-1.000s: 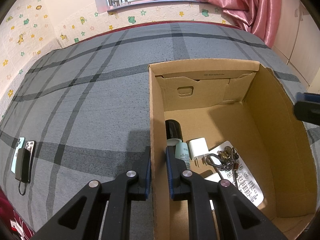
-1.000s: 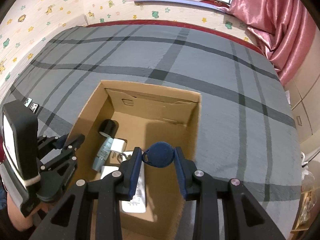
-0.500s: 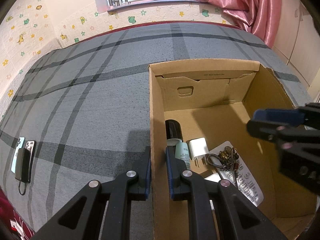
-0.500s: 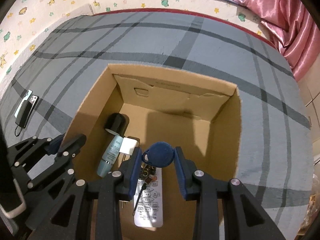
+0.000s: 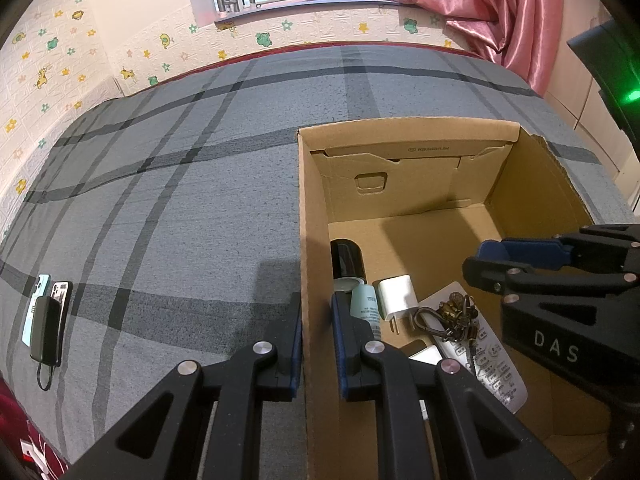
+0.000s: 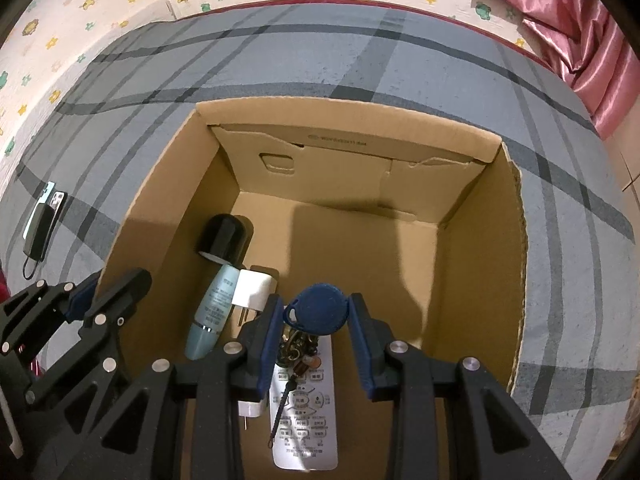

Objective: Organize rigid objects

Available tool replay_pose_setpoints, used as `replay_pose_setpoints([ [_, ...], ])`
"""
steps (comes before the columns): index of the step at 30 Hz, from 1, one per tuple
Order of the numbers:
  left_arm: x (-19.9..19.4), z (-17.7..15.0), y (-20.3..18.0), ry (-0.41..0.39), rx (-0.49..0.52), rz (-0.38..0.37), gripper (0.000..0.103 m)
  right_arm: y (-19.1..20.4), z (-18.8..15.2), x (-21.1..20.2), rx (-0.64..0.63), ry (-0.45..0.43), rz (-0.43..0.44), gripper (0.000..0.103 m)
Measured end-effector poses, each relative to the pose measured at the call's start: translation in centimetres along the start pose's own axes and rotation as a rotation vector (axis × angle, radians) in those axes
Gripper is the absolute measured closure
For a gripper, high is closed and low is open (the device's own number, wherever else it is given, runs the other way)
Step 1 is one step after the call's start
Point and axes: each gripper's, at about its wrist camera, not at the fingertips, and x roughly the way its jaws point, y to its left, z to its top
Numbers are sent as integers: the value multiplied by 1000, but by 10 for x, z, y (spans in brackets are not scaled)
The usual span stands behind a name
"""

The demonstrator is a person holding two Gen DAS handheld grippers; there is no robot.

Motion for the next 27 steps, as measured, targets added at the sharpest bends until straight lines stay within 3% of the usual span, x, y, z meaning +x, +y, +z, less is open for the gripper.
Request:
replay_pose_setpoints([
  [4,0,0,0,0,2,2,89,0,0,-5,0,-16,7,53],
  [15,-2,1,-1,1,4,4,89,0,-2,-17,8,-45,-6,48],
  [23,-2,2,-3,4,7,9,89,-8,-6,-48,22,-102,-41,28],
  [27,-3,1,-4,4,10,15,89,-17,-11,-65,43,-125,-62,23],
])
